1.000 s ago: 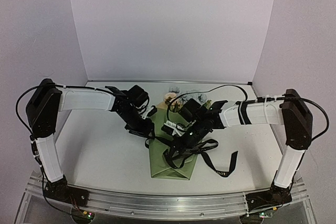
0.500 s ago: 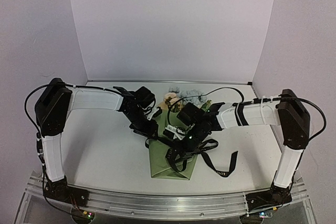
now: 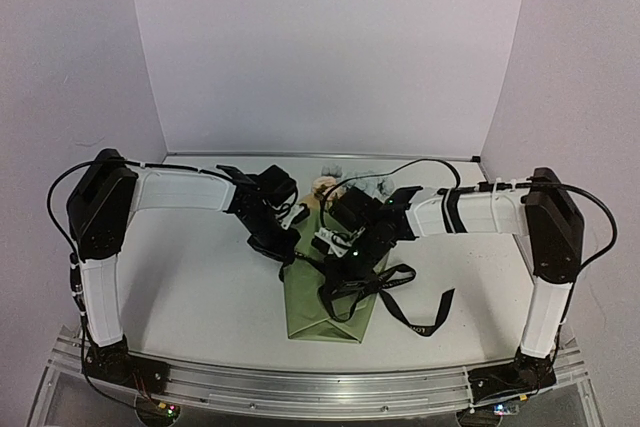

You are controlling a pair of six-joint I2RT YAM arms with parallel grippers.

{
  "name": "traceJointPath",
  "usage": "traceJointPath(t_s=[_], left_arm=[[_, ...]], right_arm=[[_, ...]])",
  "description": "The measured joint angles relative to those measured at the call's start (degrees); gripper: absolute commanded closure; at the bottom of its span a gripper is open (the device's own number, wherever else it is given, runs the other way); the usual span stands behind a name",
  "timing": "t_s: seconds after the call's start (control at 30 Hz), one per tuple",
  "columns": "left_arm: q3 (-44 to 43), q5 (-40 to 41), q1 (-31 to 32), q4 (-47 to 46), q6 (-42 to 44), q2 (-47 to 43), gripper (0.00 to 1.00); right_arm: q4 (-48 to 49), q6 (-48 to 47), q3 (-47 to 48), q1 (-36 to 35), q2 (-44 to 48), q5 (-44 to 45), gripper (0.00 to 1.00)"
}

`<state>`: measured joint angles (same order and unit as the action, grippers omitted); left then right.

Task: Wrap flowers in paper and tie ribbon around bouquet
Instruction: Cross the ribbon over the folded bouquet.

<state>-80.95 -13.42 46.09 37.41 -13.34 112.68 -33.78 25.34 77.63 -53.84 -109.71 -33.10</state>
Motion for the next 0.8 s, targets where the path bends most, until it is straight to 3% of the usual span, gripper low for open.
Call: traceJointPath(t_s=[0.33,0.63,0.8], left_arm=[[5.7,-3.6,0.0,-4.7,-0.6,-5.7,1.00],[10.4,-6.7,0.0,-8.6,-1.5,-9.5,1.00],[11.4,-8.0,0.0,-9.3,-1.4,-9.6,1.00]], right_arm=[[-0.4,5.2,7.1,0.0,-5.6,5.7,1.00],[3.3,12.5,7.9,0.0,-7.4,15.0,1.00],[5.3,14.9,8.0,0.0,-7.4,20.1,0.85]])
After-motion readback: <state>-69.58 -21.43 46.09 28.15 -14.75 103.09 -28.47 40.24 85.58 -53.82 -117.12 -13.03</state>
